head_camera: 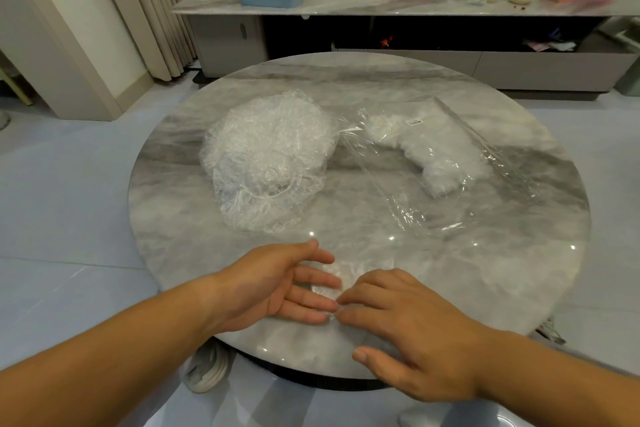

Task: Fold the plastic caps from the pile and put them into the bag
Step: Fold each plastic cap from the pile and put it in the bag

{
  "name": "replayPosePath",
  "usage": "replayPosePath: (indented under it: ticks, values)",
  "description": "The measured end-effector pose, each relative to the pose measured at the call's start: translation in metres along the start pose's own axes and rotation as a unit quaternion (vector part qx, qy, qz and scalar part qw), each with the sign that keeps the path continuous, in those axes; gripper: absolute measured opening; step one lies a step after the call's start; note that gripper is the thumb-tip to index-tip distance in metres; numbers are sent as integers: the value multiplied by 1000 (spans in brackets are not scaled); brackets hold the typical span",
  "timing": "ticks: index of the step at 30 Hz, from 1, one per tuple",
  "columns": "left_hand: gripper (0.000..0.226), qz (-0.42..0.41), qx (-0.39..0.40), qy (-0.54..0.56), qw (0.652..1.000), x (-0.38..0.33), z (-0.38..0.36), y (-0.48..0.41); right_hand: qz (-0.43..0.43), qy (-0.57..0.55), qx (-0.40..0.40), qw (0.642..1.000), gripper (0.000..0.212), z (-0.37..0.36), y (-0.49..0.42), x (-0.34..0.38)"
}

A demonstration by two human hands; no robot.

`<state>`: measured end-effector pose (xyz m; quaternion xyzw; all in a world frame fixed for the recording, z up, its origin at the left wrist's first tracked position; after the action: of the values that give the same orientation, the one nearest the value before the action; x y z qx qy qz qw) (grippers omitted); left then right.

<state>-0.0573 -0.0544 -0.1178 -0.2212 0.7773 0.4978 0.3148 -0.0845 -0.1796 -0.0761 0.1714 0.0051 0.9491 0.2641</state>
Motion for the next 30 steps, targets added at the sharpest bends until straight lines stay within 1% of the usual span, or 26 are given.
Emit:
replayPosePath:
  ticks: [2,6,8,10,11,13,15,16,18,21,22,25,28,30]
  values:
    - [40,-3,0,-19,1000,-2,-1,0,-13,3,9,1000,42,-6,3,-3]
    - [32,-28,-17,-46,998,-12,4,-1,-25,-5,-1,1000,42,-6,8,-5]
    - [33,-56,-55,-52,996,-22,14,-2,-25,-6,0,1000,42,-6,8,-5]
    - [34,-91,-115,-110,983,-34,26,-3,-25,-5,3,1000,43,-7,8,-5]
    - [35,-109,-145,-168,969,-42,30,-3,-25,-4,4,1000,44,-7,9,-6]
    - [39,-133,-184,-302,926,-56,30,-5,-22,-4,7,1000,44,-7,9,-5]
    - [44,-131,-182,-422,879,-65,19,-11,-18,-2,8,1000,43,-6,9,-6]
    - [46,-126,-172,-463,860,-67,12,-15,-14,1,10,1000,44,-6,9,-7]
    - [46,-113,-150,-512,838,-68,0,-23,-4,13,18,1000,45,-5,9,-7]
    - [43,-71,-121,-572,808,-66,-11,-35,8,27,27,999,48,-4,10,-8]
    - [41,-58,-117,-579,805,-65,-13,-38,9,24,26,999,49,-3,11,-9]
    - [36,-42,-122,-552,824,-61,-9,-41,-4,-3,-13,1000,47,6,17,-15]
    - [23,-44,-125,-469,873,-57,2,-37,-60,-44,-86,993,41,19,23,-29]
    - [15,-57,-128,-389,911,-56,9,-32,-106,-98,-112,983,43,24,25,-41]
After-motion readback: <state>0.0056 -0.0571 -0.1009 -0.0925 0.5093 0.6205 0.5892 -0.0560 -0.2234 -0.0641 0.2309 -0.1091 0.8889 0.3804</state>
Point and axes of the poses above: each hand's wrist, its own y-axis away from the middle knuckle, its own z-axis out of the back of the hand, x = y × z, the point moved 10 cm from there along -y, towards the middle knuckle, and after that the axes turned 6 degrees about x, right-handed, at the moved point
